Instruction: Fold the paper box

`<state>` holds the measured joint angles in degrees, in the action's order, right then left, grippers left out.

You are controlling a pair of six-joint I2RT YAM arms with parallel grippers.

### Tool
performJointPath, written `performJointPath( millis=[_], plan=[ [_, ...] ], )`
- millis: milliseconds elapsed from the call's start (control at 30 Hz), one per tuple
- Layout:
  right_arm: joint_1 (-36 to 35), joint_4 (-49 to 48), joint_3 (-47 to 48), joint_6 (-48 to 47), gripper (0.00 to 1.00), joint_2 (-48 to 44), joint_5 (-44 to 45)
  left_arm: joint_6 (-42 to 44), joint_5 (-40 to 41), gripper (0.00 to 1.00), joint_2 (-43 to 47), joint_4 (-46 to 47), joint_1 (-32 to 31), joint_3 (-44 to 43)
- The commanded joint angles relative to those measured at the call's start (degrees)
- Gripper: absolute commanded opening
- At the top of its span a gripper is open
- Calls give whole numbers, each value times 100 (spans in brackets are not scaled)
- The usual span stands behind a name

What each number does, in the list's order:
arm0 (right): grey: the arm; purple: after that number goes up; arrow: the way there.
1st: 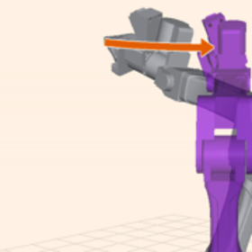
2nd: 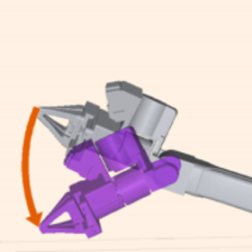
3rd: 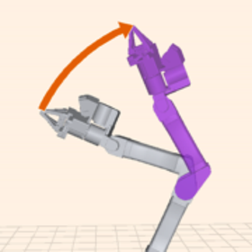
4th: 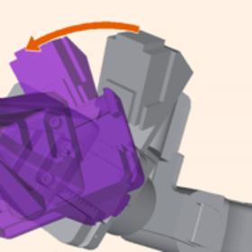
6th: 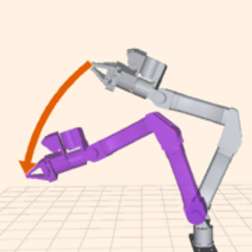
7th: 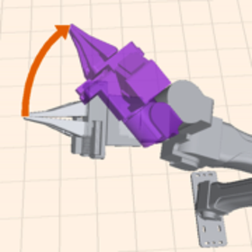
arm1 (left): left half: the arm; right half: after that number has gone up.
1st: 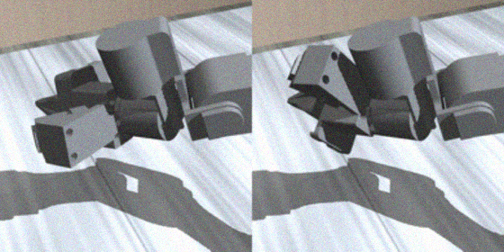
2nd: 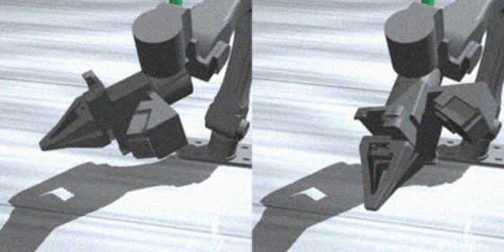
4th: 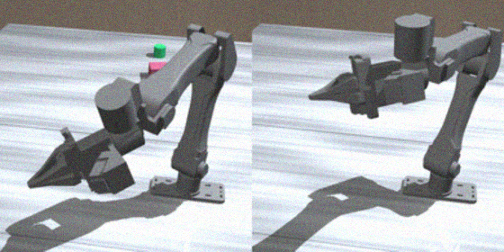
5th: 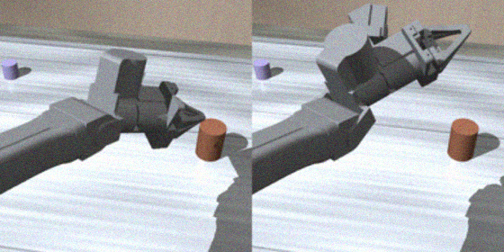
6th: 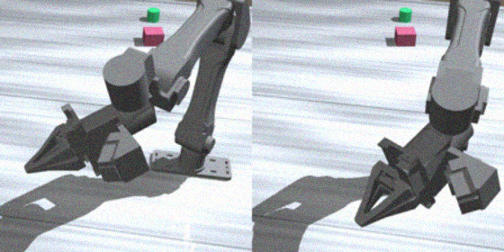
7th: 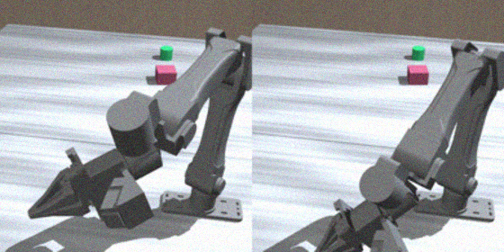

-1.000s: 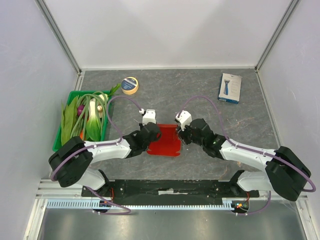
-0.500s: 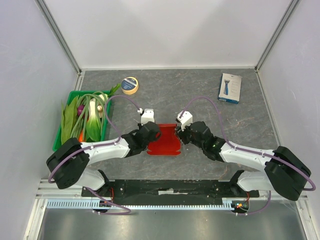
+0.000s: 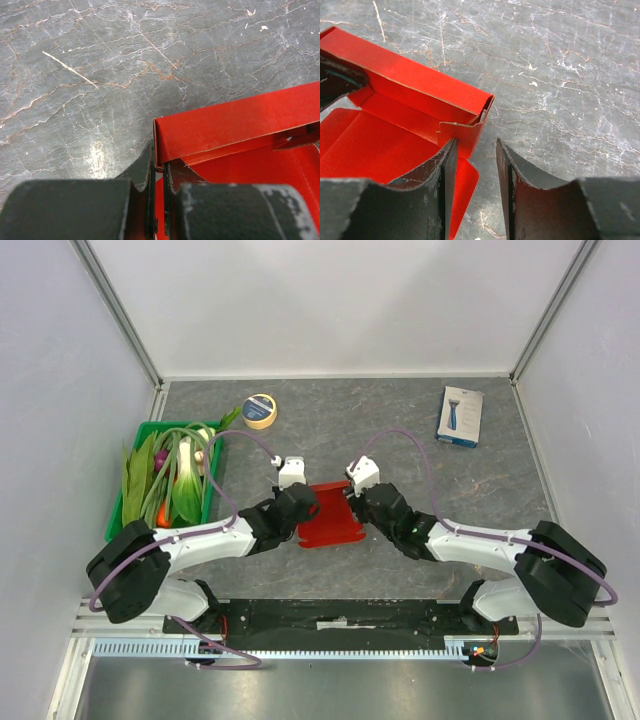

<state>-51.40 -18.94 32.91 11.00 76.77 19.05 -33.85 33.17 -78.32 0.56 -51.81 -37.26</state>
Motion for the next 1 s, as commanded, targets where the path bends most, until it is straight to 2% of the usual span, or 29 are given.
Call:
performJointPath(
  millis=[0, 100, 233, 300, 333, 500, 567, 600, 633, 800, 967],
  plan=[
    [-134, -155, 479, 226, 44, 277, 889, -237, -30, 2, 239, 190, -40, -247],
    [-142, -233, 445, 288, 51, 259, 987, -219, 32, 2, 247, 120, -48, -256],
    [-143, -312, 506, 253, 43, 373, 987, -228, 23, 2, 326, 129, -57, -203],
    [-143, -338, 541, 227, 42, 487, 1083, -202, 14, 2, 344, 129, -48, -221],
    [-134, -373, 541, 235, 49, 523, 1144, -175, -3, 2, 344, 129, -48, -221],
    [-134, -601, 524, -27, 49, 576, 918, -122, -56, 2, 467, 173, -48, -177],
    [-125, -918, 401, -194, 53, 558, 785, -61, -143, 2, 519, 287, -48, -124],
    [-116, -988, 357, -326, 59, 532, 672, -26, -161, 2, 537, 296, -48, -115],
    [-81, -1111, 252, -414, 59, 506, 549, 0, -179, 2, 555, 313, -48, -98],
    [367, -1103, 120, -608, 54, 295, -488, 237, -319, 2, 879, 515, -48, 148],
    [621, -779, 146, -801, 44, 128, -683, 343, -433, 2, 1109, 577, -48, 342]
  ],
)
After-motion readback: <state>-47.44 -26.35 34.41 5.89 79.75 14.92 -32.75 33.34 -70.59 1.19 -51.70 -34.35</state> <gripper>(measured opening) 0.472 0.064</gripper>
